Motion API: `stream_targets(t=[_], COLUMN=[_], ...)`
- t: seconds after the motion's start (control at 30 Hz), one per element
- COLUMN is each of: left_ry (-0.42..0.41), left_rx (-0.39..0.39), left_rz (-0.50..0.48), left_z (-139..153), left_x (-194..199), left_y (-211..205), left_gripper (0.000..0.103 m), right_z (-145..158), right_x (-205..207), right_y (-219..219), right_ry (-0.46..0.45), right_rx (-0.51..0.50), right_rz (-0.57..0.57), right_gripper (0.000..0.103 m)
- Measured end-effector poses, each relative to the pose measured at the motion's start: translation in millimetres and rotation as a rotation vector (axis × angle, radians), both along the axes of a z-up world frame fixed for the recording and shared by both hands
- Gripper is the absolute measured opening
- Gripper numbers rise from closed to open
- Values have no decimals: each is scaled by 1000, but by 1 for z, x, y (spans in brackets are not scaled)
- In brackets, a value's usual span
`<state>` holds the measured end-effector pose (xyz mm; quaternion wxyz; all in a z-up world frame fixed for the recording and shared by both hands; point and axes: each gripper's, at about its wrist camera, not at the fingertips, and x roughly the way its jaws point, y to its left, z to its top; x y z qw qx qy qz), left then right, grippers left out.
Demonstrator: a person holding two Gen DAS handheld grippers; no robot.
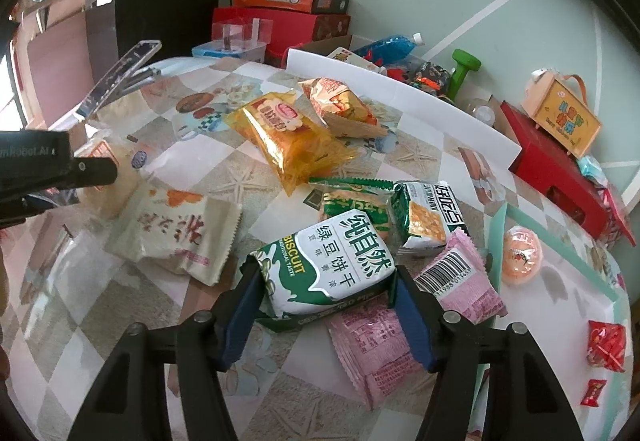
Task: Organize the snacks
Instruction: 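Close the left gripper on the wrapped bun while the right gripper grasps the green biscuit pack, then carry the bun and green biscuit pack over the tray and open both grippers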
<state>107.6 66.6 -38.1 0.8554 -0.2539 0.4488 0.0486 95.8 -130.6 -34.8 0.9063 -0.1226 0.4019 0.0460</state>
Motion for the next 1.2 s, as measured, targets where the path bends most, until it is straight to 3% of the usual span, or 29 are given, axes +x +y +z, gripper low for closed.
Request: stream_targets(t=[0.67, 0.83, 1.2], left_ry=[-140, -171, -232], left_rx=[-30, -98, -81], left_rz=[-32, -101, -263], left_z=[37, 40, 55], left_x=[-16, -13, -6], left_y=[-3, -18, -75], left_gripper=[41, 41, 41], right_z=[37, 40, 50], right_x=[-11, -12, -16], right_y=[-23, -30, -67], right_ry=[-89, -90, -107], right_rx=[74, 89, 142], right_rz=[-59, -74, -167], right_gripper=[67, 67, 67])
